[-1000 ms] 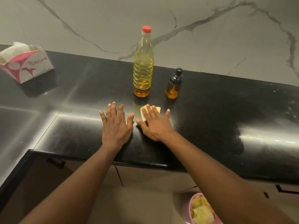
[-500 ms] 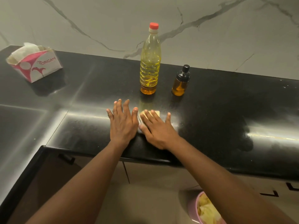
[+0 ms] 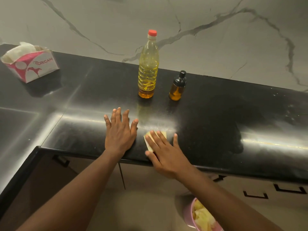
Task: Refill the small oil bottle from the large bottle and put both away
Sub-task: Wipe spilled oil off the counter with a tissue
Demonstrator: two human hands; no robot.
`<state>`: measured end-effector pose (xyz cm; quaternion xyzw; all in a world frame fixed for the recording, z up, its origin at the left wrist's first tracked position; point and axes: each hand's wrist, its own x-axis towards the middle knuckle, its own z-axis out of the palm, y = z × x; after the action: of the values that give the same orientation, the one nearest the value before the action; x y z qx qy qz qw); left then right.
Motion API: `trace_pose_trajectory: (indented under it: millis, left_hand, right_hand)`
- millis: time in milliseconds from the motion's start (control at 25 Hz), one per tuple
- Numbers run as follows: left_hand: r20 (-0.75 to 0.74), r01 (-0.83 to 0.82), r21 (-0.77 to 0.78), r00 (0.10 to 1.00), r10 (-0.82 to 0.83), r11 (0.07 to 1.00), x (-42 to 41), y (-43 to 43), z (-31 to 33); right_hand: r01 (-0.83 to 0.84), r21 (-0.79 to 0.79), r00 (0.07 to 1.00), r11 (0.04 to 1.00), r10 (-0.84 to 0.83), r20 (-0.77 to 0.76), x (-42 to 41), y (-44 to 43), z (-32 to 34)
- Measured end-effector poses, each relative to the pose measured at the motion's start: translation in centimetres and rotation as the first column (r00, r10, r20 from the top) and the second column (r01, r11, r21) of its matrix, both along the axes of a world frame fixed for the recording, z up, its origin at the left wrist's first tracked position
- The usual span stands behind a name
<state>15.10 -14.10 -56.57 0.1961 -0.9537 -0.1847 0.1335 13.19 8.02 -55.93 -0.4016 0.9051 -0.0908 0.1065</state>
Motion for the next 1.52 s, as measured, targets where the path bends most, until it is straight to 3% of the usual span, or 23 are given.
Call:
trace_pose_trajectory:
  millis: [120,240,360,480,600,720,840,960,1080,1200,1320,1400,1520]
  left_hand:
    - [0.017,0.002,-0.025,1.000,-0.001,1.000,0.1,0.2,-0.1]
    - [0.032,-0.003,-0.018,0.999,0.003,1.000,0.0,0.1,0.1]
    - [0.041,-0.009,-0.021,0.999,0.010,1.000,0.0,0.1,-0.1]
    - [0.049,0.001,-0.021,0.999,0.000,1.000,-0.1,0.0,0.1]
    - [0.056,-0.015,-0.012,0.998,0.016,1.000,0.2,0.0,0.1]
    - [0.102,-0.029,-0.013,0.994,0.030,0.999,0.4,0.0,0.2]
    - [0.128,-0.003,-0.070,0.992,0.012,0.998,1.0,-2.5,0.4]
    - [0.189,-0.008,-0.044,0.982,0.016,0.999,2.7,-5.7,0.2]
    - [0.182,-0.018,-0.022,0.983,0.022,1.000,4.0,-5.5,-0.4]
    - [0.158,-0.066,-0.005,0.985,0.066,0.998,3.9,-4.8,-0.1]
    - [0.158,-0.104,-0.002,0.982,0.103,0.995,3.8,-4.9,0.1]
    - [0.161,-0.105,0.009,0.982,0.102,0.994,3.9,-4.9,0.1]
    - [0.143,-0.118,0.011,0.983,0.115,0.993,4.0,-4.7,0.3]
  right_hand:
    - [0.092,0.048,0.994,0.995,-0.089,-0.060,-0.3,4.9,-0.2]
    - [0.244,0.131,0.970,0.961,-0.241,-0.038,-4.2,2.3,1.7]
    - [0.148,0.049,0.989,0.988,-0.148,0.011,-2.1,-1.9,1.7]
    - [0.006,-0.027,1.000,1.000,-0.007,-0.011,3.4,1.0,-0.5]
    - [0.126,0.011,0.991,0.992,-0.125,-0.047,1.6,4.9,-0.5]
    - [0.255,0.071,0.967,0.964,-0.256,0.013,-2.5,2.6,1.4]
    - [0.113,0.006,0.993,0.994,-0.113,0.021,-1.0,-1.6,1.5]
    - [-0.040,-0.069,0.999,0.997,0.041,0.007,4.1,0.4,-0.8]
    - [0.030,-0.048,0.999,0.998,-0.031,-0.010,3.8,2.3,-1.1]
    - [0.119,0.038,0.992,0.992,-0.120,0.024,-0.1,-2.2,0.6]
    - [0.003,0.016,1.000,1.000,-0.004,0.022,1.2,-7.0,0.8]
    - [-0.111,-0.046,0.994,0.993,0.111,-0.005,4.6,-5.8,-0.4]
    - [-0.065,-0.059,0.997,0.996,0.062,-0.051,4.9,-0.9,-1.5]
